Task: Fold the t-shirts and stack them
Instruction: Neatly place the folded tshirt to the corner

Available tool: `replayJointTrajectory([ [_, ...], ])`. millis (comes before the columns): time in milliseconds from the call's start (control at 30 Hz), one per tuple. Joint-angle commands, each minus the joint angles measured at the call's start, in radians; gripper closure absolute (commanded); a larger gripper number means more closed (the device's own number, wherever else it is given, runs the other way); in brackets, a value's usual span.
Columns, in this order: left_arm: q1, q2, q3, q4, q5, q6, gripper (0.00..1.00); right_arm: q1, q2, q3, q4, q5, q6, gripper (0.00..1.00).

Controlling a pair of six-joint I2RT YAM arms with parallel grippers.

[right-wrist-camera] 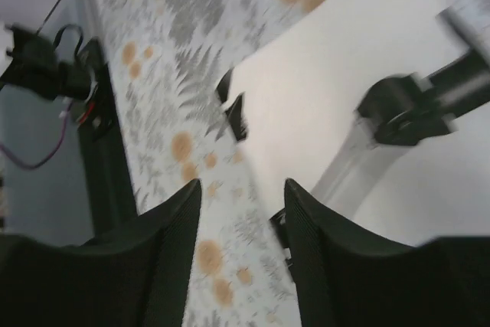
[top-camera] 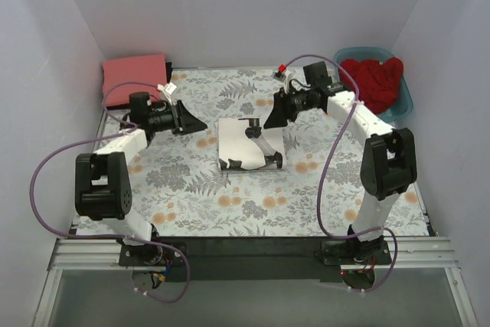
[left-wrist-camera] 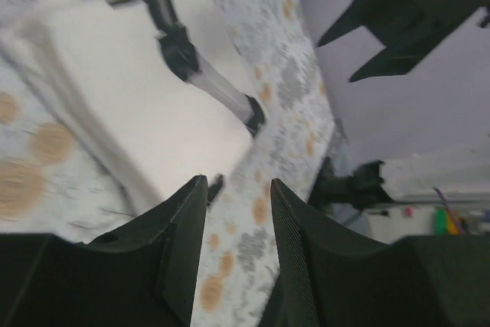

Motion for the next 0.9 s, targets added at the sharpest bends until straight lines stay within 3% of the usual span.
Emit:
replayJointTrajectory([
  [0,-0.136,-0.074,-0.178,0.231,0.145,-0.271,0.65,0.053,-0.03,-0.272,0.191,-0.228,0.241,0.46],
  [133,-0.277,-0.05,-0.214,0.361,0.099,-0.342,0.75,0.059,-0.077,-0.422,0.314,-0.226,0.345,0.61],
  [233,-0.33,0.026,-0.22,0.483,0.052,-0.447,0.78,0.075,-0.072,-0.46,0.412,-0.232,0.451,0.61],
  [400,-0.366,0.162,-0.251,0.577,0.022,-0.552,0.8,0.082,0.006,-0.488,0.449,-0.211,0.484,0.61],
  [633,-0.357,0.332,-0.219,0.379,-0.008,-0.408,0.78,0.032,0.219,-0.501,0.451,-0.182,0.472,0.62],
  [867,-0.249,0.321,-0.286,0.331,0.053,-0.365,0.74,-0.08,0.223,-0.546,0.426,-0.152,0.442,0.62],
])
